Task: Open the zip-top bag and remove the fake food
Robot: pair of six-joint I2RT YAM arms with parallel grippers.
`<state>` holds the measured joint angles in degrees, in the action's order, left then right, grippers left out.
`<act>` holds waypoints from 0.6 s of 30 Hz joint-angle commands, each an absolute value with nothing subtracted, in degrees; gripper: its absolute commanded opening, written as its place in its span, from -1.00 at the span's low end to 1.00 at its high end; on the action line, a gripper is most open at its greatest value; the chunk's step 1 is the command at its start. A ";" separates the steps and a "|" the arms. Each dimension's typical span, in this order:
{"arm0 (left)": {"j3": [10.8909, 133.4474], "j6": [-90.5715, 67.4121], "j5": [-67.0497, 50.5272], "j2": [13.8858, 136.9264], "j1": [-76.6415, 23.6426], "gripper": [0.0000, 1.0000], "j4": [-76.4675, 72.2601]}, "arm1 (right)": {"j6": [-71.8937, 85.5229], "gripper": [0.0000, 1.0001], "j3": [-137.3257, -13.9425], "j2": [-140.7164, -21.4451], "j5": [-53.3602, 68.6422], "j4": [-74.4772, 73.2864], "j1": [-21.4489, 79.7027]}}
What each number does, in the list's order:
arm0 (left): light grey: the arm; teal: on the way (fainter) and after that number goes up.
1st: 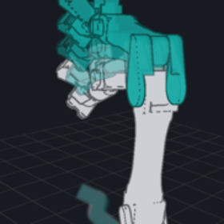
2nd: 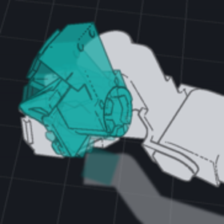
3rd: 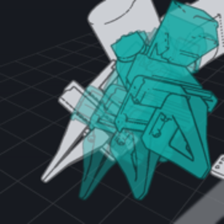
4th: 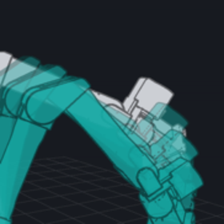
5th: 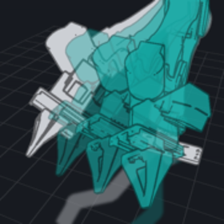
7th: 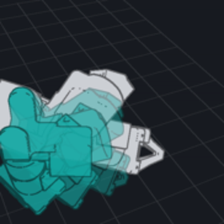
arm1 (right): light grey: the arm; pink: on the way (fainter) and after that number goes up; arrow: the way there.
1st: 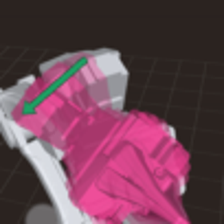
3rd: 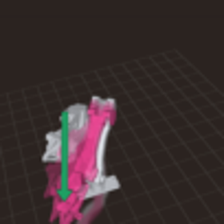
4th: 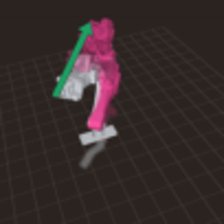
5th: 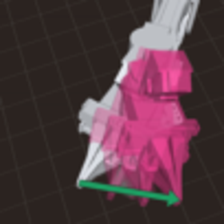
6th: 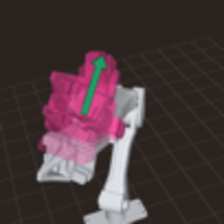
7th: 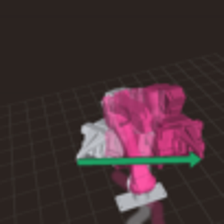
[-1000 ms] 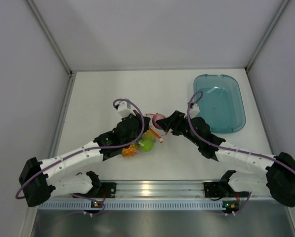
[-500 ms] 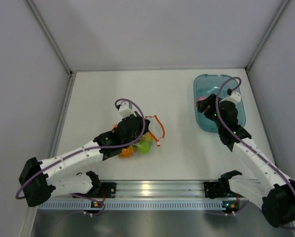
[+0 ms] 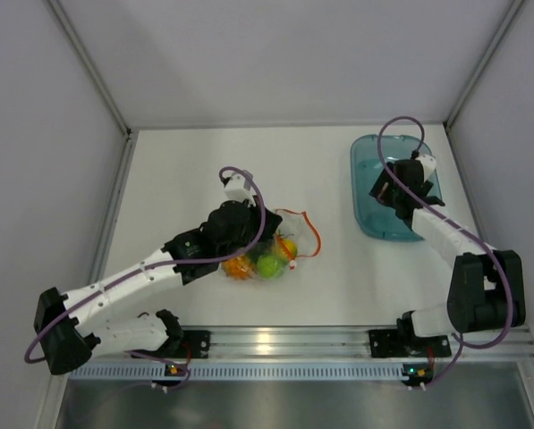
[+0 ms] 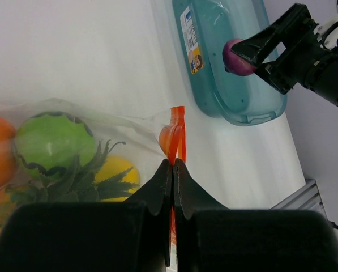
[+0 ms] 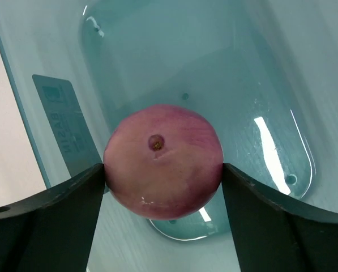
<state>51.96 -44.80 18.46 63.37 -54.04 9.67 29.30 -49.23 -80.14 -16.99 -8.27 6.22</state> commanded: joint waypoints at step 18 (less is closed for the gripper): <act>58.98 -42.27 15.65 63.81 -53.96 -1.00 8.53 | 24.08 0.42 -47.73 -60.92 29.52 -4.67 11.67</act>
<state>55.86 -42.44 16.05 63.94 -54.04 11.66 23.35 -49.56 -64.58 14.46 -10.61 8.12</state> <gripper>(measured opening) 0.020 0.725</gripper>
